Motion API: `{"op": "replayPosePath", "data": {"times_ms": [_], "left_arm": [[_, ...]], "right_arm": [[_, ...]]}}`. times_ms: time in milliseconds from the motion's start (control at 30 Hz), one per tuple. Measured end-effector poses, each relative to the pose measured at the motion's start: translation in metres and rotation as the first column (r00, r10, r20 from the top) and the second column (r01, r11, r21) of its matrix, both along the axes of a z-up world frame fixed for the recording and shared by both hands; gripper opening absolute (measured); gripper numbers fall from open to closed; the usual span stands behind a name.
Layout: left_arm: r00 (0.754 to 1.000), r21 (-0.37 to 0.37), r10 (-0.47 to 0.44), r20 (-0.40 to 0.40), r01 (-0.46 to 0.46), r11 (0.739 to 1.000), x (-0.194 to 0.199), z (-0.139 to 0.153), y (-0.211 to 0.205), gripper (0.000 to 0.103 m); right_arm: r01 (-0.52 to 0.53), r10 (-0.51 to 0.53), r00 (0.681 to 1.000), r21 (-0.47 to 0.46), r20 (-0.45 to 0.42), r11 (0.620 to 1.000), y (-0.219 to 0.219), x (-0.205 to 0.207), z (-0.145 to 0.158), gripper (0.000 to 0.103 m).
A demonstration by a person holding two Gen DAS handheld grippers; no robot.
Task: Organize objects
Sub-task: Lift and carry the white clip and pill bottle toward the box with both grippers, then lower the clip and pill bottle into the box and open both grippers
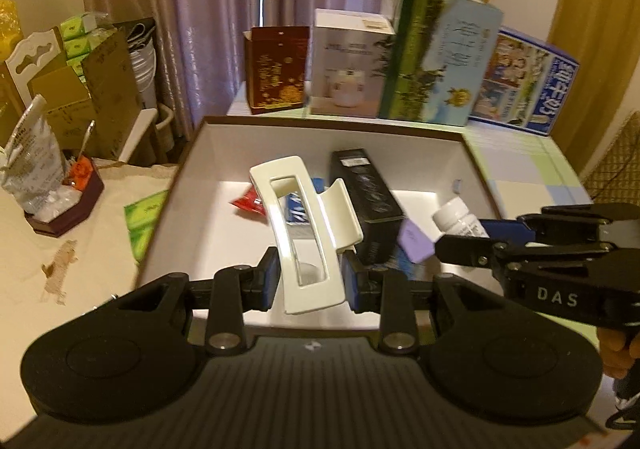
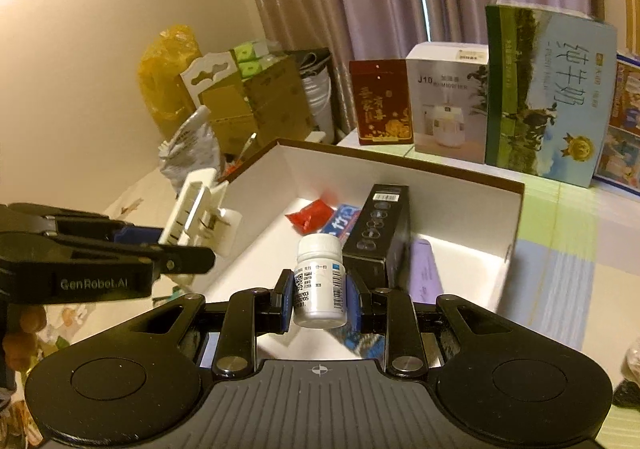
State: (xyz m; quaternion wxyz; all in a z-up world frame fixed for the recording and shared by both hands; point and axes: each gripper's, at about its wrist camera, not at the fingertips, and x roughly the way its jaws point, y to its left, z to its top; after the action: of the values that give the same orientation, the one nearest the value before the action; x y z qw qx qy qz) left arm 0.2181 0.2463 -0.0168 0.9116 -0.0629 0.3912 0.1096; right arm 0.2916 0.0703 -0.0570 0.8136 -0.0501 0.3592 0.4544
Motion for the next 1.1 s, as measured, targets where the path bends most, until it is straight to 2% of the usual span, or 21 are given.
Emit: {"op": "replayPosePath", "data": {"times_ms": [267, 467, 867, 1100], "left_arm": [[0.999, 0.016, 0.002, -0.050, -0.001, 1.000, 0.029, -0.019, 0.038, 0.028], [0.991, 0.001, -0.004, -0.136, 0.004, 1.000, 0.044, -0.046, 0.055, 0.028], [0.954, 0.019, -0.097, -0.284, 0.107, 0.994, 0.075, -0.087, 0.069, 0.028], [0.938, 0.025, -0.126, -0.323, 0.141, 0.990, 0.083, -0.099, 0.070, 0.029]], "right_arm": [[0.023, -0.023, 1.000, -0.039, -0.017, 0.999, 0.027, 0.014, -0.015, 0.024], [0.030, -0.033, 0.999, -0.072, -0.036, 0.997, 0.038, 0.021, -0.025, 0.024], [0.051, -0.061, 0.996, -0.129, -0.072, 0.990, 0.048, 0.029, -0.044, 0.024], [0.064, -0.077, 0.993, -0.139, -0.089, 0.988, 0.049, 0.032, -0.049, 0.024]]}}
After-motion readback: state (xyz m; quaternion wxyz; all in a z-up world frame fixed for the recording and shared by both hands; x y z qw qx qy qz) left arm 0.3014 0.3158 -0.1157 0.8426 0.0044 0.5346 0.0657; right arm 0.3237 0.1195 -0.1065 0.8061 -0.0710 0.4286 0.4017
